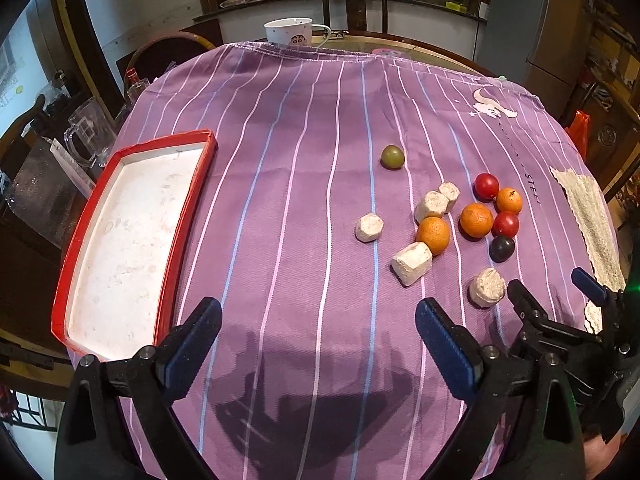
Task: Organize fruits
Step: 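Move the right tool toward the round beige bread lump while the left tool approaches the beige cube, then close the right tool on the bread lump while the left tool grasps the beige cube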
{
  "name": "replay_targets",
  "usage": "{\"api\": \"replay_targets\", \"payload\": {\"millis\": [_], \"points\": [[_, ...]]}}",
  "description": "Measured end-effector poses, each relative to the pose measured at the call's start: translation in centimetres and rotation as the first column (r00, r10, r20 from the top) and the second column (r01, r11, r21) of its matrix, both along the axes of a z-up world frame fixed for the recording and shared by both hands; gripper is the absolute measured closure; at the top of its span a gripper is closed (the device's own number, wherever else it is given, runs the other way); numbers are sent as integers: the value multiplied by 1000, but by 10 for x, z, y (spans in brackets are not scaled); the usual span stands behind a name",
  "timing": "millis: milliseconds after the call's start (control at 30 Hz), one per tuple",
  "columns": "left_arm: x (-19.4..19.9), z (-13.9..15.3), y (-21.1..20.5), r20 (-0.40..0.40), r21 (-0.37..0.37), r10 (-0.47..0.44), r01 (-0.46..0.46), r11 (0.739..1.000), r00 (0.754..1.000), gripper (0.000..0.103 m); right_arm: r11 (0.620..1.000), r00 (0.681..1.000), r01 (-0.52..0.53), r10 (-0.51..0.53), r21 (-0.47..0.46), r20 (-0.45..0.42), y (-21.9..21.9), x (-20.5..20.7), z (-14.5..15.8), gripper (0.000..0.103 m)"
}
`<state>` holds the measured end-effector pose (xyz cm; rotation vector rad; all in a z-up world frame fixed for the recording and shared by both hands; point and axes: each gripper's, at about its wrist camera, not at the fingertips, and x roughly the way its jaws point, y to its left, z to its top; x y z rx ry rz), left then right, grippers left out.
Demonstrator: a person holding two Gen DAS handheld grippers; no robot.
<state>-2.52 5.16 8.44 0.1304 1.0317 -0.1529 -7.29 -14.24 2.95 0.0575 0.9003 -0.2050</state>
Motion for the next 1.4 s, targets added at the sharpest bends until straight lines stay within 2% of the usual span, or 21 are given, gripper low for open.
{"api": "replay_targets", "payload": {"millis": [500,967,1400], "points": [[6,-12,-5,-36,-6,-16,16,1000,999,6,1000,999,-27,27,4,-38,2,4,-4,1],[10,-32,-9,-103,-27,-9,6,1000,995,6,999,998,-39,39,19,-40,-3,0,-7,1],[20,-47,-12,-148,-41,17,-24,999,989,6,991,992,-128,128,36,-11,-1,2,-3,1]]}}
